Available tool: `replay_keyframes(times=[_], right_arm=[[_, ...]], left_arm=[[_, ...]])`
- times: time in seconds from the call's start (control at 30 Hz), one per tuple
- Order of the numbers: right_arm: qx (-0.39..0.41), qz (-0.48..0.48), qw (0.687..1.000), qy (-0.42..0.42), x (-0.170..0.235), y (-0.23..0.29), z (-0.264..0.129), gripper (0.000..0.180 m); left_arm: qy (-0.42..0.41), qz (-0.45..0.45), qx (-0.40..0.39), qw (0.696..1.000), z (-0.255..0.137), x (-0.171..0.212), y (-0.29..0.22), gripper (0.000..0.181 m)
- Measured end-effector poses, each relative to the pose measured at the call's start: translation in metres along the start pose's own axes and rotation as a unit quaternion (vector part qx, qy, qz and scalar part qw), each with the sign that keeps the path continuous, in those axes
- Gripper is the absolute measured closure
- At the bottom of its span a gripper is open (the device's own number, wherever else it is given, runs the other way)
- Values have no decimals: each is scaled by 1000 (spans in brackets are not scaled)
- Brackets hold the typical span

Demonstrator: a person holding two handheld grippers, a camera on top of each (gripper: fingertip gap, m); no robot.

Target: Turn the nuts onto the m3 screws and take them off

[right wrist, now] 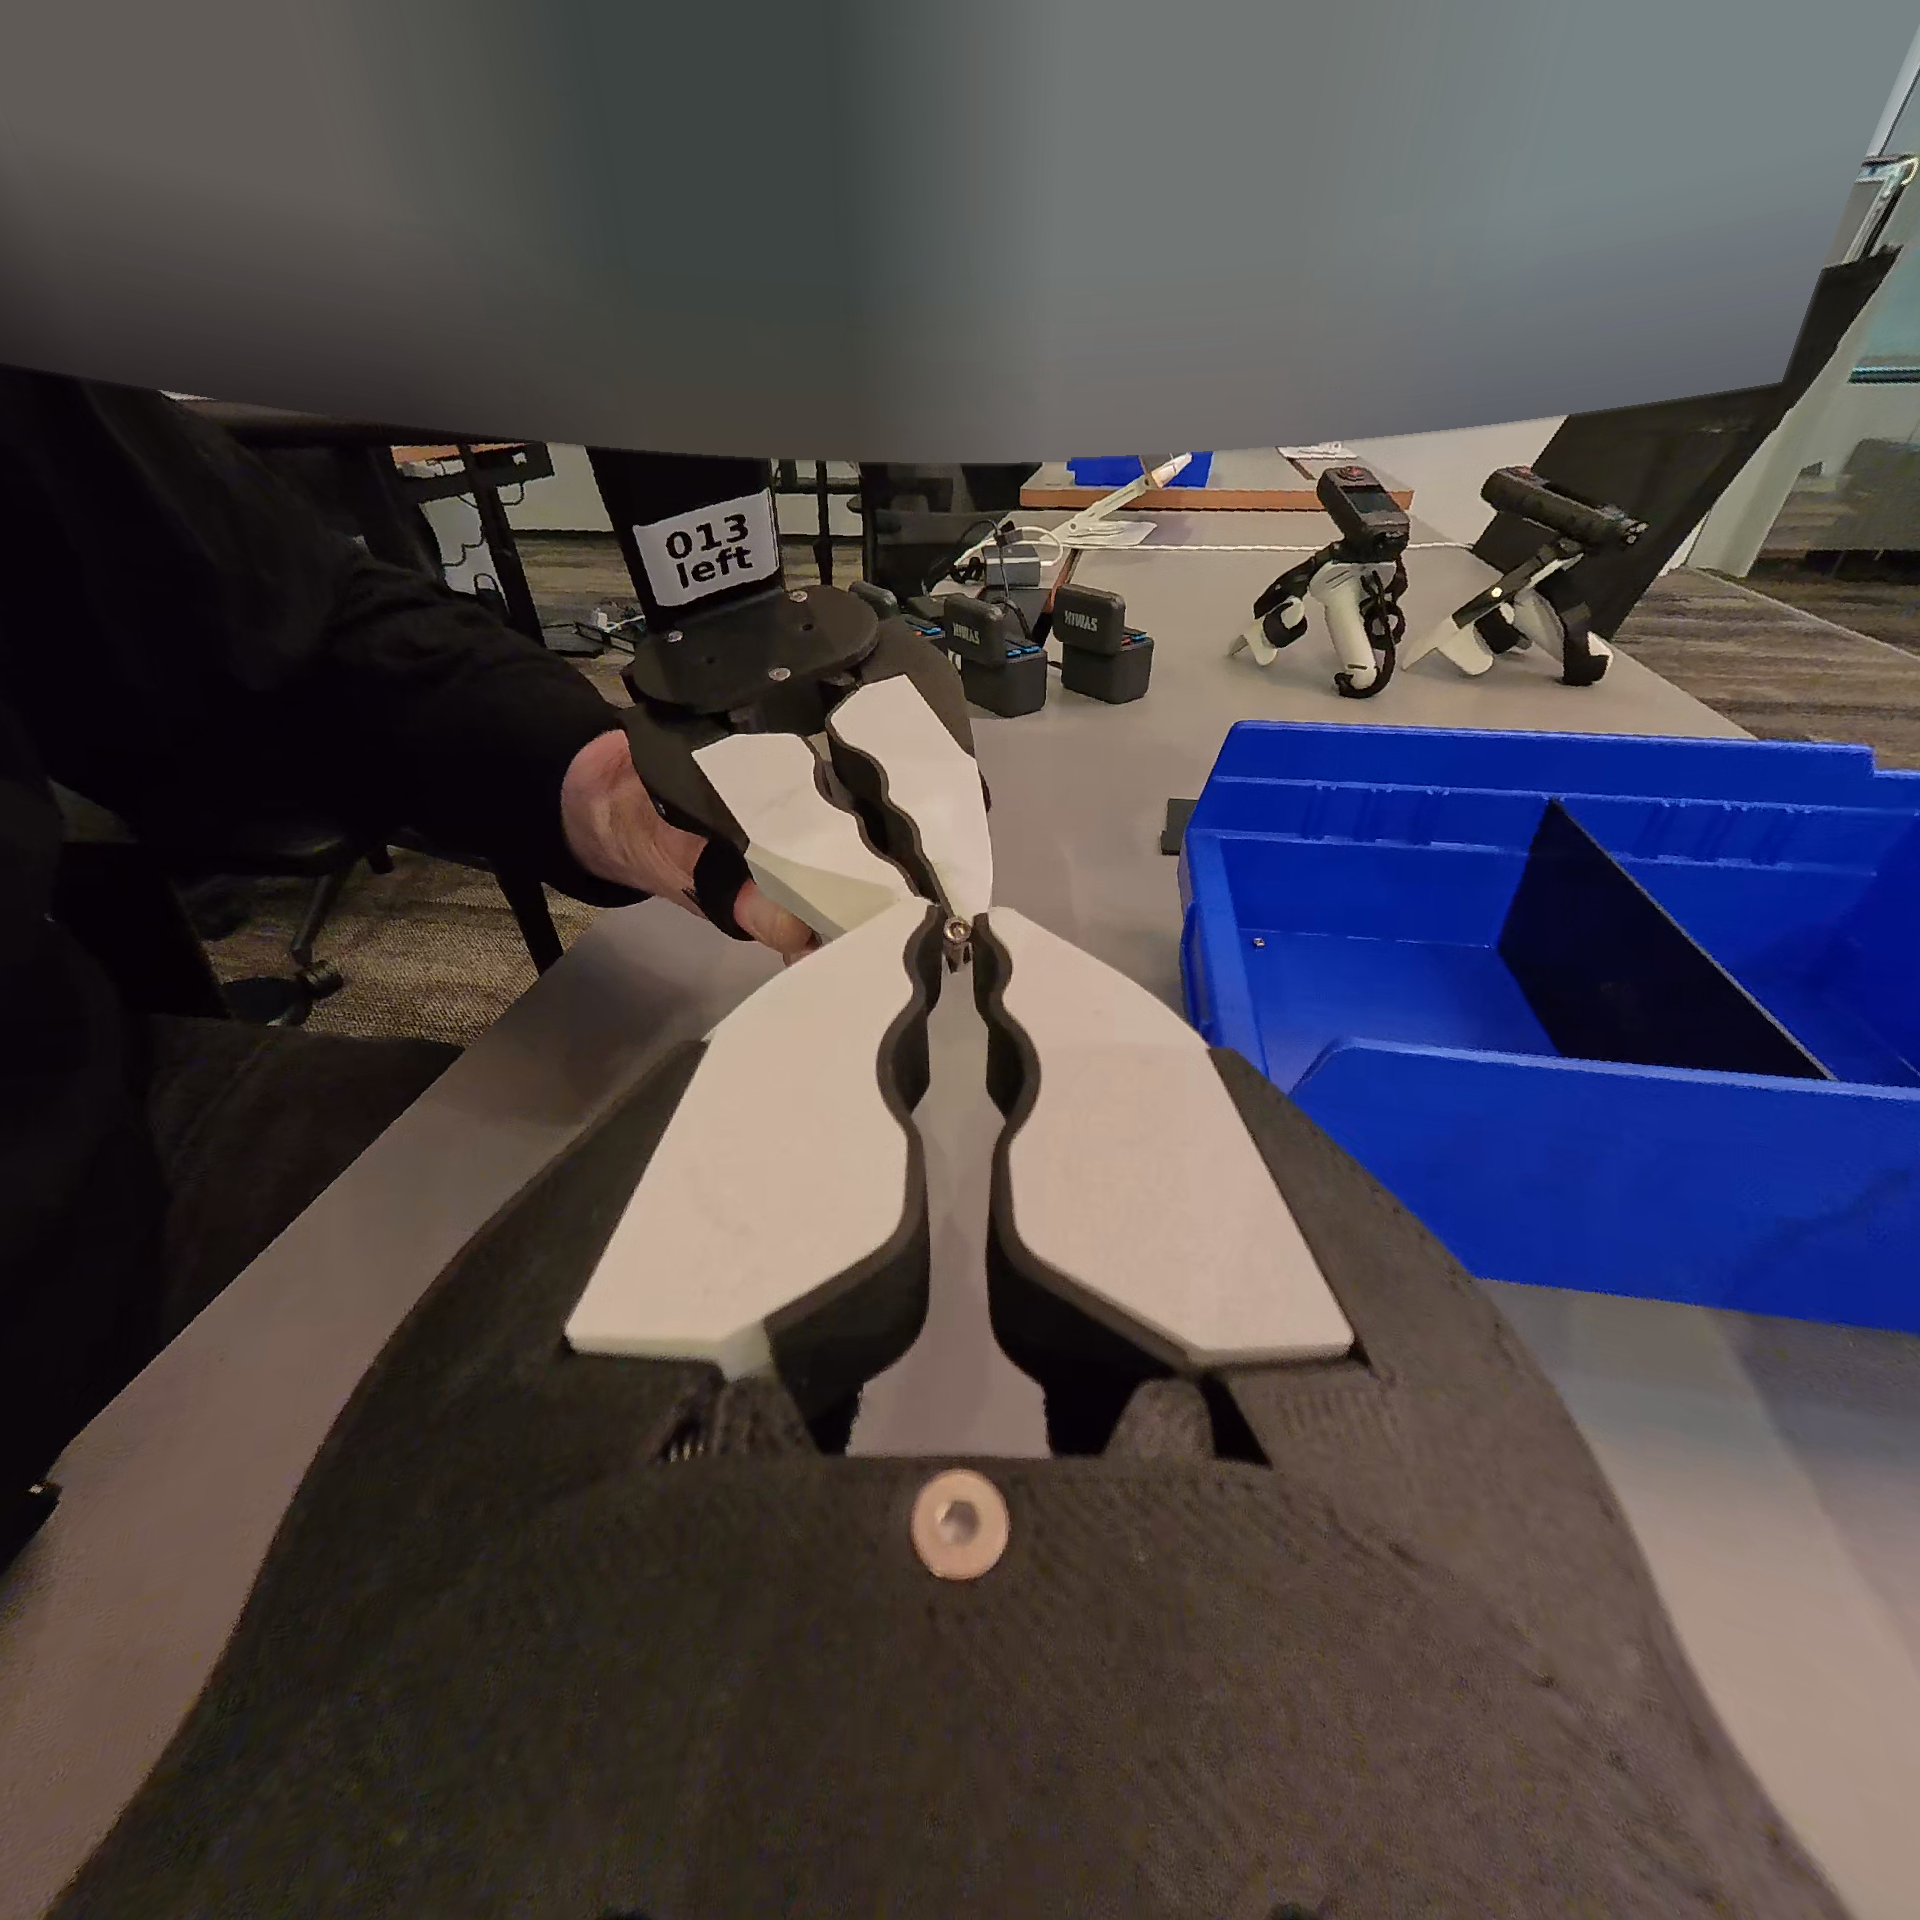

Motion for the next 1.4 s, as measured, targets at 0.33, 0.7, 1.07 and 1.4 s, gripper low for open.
replay_keyframes(times=[0.33, 0.7, 1.07, 1.4], right_arm=[[-4, -6, 1000, 3, 0, 1, -1, 174], [-2, -17, 1000, 8, 0, 3, -1, 172], [0, -30, 999, 13, -1, 4, -2, 170], [5, -39, 999, 21, 2, 5, -2, 167]], left_arm=[[-5, -5, 7, 1000, 0, -2, -1, 180], [-9, -9, 7, 1000, 0, -3, 0, 180], [-8, -10, 7, 1000, 0, -3, 0, 180], [-10, -8, 7, 1000, 1, -4, 0, 180]])
Point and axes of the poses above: each gripper's, where its closed fingertips meet, z out along the fingers, x out of its underside, y = z × x across the jaws, the point moved 3 cm from there along -z, back along the fingers, and after that the axes turned 9 degrees about x, right-handed, at the moved point
